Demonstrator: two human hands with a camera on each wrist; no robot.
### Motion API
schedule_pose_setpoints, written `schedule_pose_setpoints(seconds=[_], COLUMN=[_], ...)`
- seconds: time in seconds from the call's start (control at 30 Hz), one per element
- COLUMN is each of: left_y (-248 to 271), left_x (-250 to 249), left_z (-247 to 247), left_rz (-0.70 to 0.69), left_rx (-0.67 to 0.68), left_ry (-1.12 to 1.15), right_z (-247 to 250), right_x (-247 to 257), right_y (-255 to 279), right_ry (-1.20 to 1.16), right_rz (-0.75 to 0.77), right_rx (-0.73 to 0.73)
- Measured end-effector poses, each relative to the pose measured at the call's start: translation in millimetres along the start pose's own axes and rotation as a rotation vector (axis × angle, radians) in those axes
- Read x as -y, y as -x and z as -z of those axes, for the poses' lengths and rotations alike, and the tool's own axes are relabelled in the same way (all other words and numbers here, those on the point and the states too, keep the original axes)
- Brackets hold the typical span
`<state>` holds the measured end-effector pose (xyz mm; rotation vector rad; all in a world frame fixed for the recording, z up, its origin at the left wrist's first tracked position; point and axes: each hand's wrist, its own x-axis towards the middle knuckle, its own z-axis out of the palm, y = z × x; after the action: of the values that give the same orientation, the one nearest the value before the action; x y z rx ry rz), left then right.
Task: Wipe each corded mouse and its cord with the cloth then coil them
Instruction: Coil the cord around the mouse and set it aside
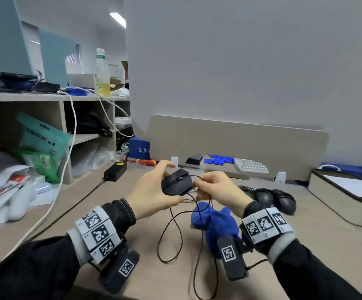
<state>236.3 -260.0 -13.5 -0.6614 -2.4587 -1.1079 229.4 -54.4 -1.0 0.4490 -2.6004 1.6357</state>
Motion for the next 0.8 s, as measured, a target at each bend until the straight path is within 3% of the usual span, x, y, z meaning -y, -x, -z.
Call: schedule_pose_setpoints(seconds=[0.07,0.2,0.33,0.4,0.6,0.7,0.8], left_y=[-5,-25,-58,-72,-87,-81,-73], left_x=[4,17,32,41,59,58,53], left_z=[-15,-50,-81,-90,-98,-92,-88], left_rz=[0.019,0.125,0.424,0.533,0.62,0.515,0.42], left_rx=[-0.058,-0.044,-0.025,-0.05,-0.033,0.123,0.287], left_ry=[0.085,0.268,0.751,0.854,0.989,1.002,0.785], right_z=[5,17,19,16,2,-5,-11], right_x=[-12,-39,-59,-64,-65,-65,-66], right_y=[-1,-10,-26,-33,-37,-34,-32], right_ry=[-0.106,-0.32,-0.418,-0.442,-0.328,-0.251,-0.137], right_rz=[-0.033,-0.097,-0.155,-0.17,-0.149,-0.119,-0.113], right_rx=[-0.084,-0.175,-0.232,-0.209,-0.019,0.063,0.13])
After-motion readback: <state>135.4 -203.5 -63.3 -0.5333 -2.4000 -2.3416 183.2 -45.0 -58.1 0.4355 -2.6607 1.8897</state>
